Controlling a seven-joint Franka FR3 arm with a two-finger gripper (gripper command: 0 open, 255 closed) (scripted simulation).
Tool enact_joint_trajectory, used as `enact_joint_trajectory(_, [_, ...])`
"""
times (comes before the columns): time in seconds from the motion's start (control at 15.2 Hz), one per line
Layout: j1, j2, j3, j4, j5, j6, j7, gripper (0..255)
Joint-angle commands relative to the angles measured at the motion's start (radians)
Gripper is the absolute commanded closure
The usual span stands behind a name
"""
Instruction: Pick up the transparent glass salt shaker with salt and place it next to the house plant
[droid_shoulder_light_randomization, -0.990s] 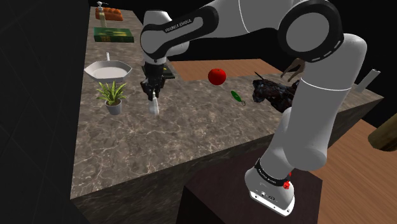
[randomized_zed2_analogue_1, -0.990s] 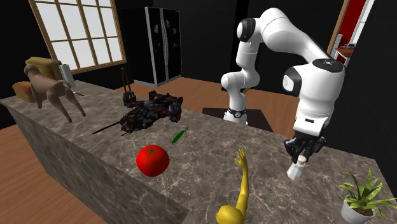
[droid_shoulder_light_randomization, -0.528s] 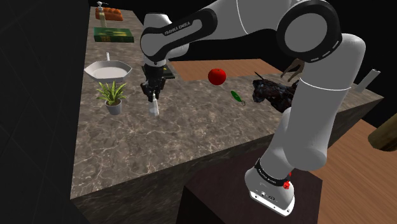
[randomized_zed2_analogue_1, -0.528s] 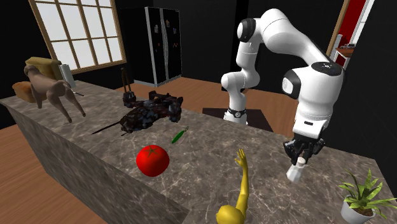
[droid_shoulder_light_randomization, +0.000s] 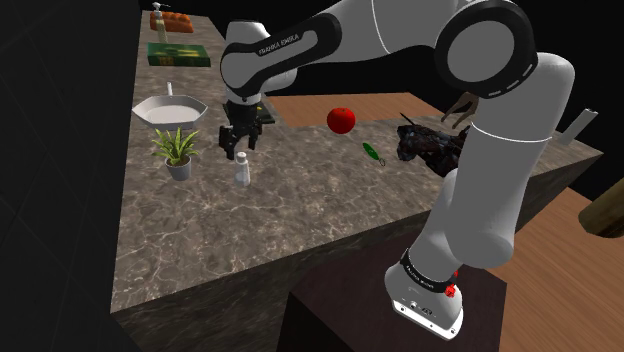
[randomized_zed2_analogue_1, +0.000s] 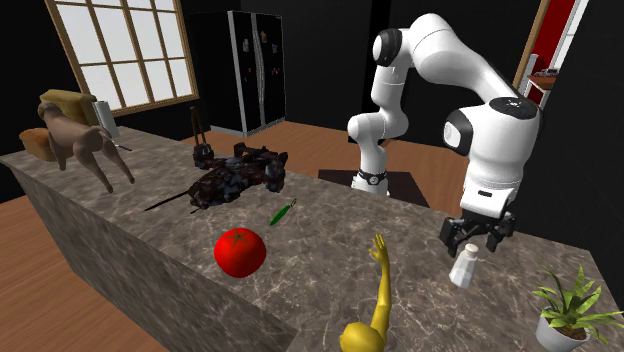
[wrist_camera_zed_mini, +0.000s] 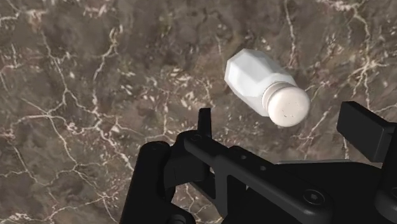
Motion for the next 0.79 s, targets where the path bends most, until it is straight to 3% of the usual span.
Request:
enact_joint_trajectory(0.0, [-0.001,-0.013,-0.002,0.017,-0.004,-0.030,0.003,0])
enact_joint_trajectory(0.2, [-0.004,-0.043,-0.007,0.073,-0.015,-0.116,0.009,0])
enact_joint_trajectory(0.73, [-0.004,-0.043,-0.007,0.073,-0.015,-0.116,0.009,0])
